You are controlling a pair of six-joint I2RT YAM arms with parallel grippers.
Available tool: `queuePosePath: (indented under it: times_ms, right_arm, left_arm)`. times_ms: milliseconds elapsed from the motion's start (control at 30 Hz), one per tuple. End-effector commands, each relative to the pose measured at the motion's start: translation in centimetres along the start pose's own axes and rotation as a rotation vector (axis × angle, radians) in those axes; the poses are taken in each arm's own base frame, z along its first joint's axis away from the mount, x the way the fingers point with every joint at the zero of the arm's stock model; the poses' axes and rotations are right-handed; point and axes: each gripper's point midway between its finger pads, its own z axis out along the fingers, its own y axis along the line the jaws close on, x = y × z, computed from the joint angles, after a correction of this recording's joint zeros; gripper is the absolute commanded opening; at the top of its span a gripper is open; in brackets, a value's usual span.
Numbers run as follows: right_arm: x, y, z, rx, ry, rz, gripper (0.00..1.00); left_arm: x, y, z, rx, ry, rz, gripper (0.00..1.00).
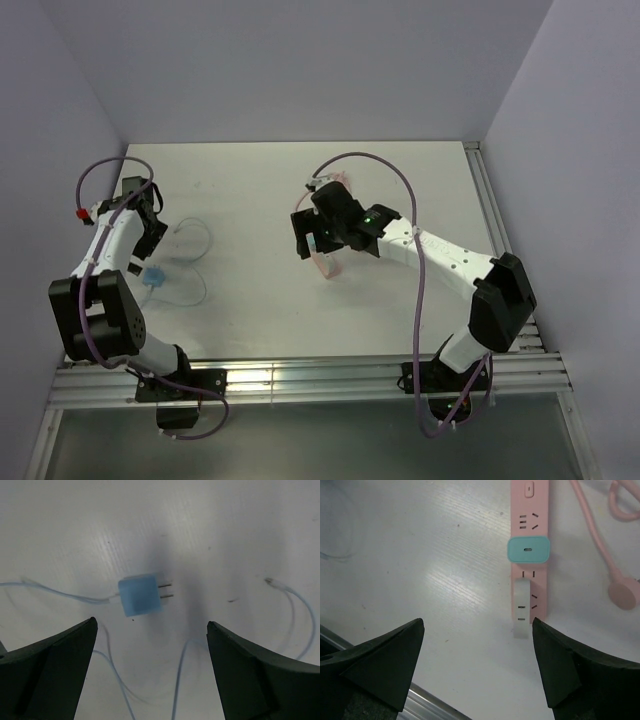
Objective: Insert the plug
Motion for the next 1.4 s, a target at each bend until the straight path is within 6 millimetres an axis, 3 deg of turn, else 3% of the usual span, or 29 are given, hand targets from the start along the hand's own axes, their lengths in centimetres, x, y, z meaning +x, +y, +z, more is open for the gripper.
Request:
queuePosePath:
  times_ms: [0,100,233,367,567,833,1000,1067,1200,1300,1333,1367]
  right_arm:
    - [0.0,1.5,-0.4,-0.016,0.011,-0.028,0.95]
    - [1.0,1.5,0.0,-0.016,0.038,-0.028,0.95]
    - [1.8,1.4,0.5,-0.012,0.059,-0.043,0.95]
    - [1.7,1.2,0.9,0.003,0.058,-0.063,0.95]
    - [2.0,1.1,1.6,0.006,0.066,-0.082,0.95]
    - [1.7,1.4,0.5,-0.03,0.034,-0.08,0.94]
    - [1.0,1.8,-0.5,-0.05,0.002,-0.071,0.94]
    - [0.5,2.2,-1.0,-0.068,-0.019,-0.065,0.94]
    - [-0.5,2.8,-2.0,-0.097,-0.061,-0.044,0.94]
    - [-1.3,3.3,-2.6,-0.118,-0.1,-0.034,0.94]
    - [-1.6,3.3,-2.7,-0.121,-0.109,-0.032,0.94]
    - [-1.8,3.3,-2.9,-0.124,-0.119,-0.026,0.94]
  left_arm:
    - [-0.4,1.2,1.0,-0.063,-0.045,-0.054,0.97]
    - [0.3,2.6,2.4,-0.116,-0.013,-0.087,0.97]
    - [1.5,1.9,4.9,-0.126,0.065,-0.108,0.93]
    - [1.7,0.6,5.6,-0.104,0.088,-0.128,0.92]
    - [2.7,0.4,6.5,-0.096,0.109,-0.142,0.89]
    - [4.4,1.5,7.5,-0.134,0.105,-0.145,0.79]
    - [4.4,1.9,7.5,-0.135,0.09,-0.144,0.6]
    - [4.0,1.7,7.2,-0.114,0.074,-0.146,0.48]
    - [1.6,0.2,4.5,0.004,0.003,-0.146,0.34]
    - [-1.5,-2.9,-1.1,0.232,-0.11,-0.14,0.28]
    - [-2.9,-3.8,-4.4,0.359,-0.163,-0.11,0.2]
    - [-3.0,-6.3,-7.4,0.532,-0.171,-0.092,0.15]
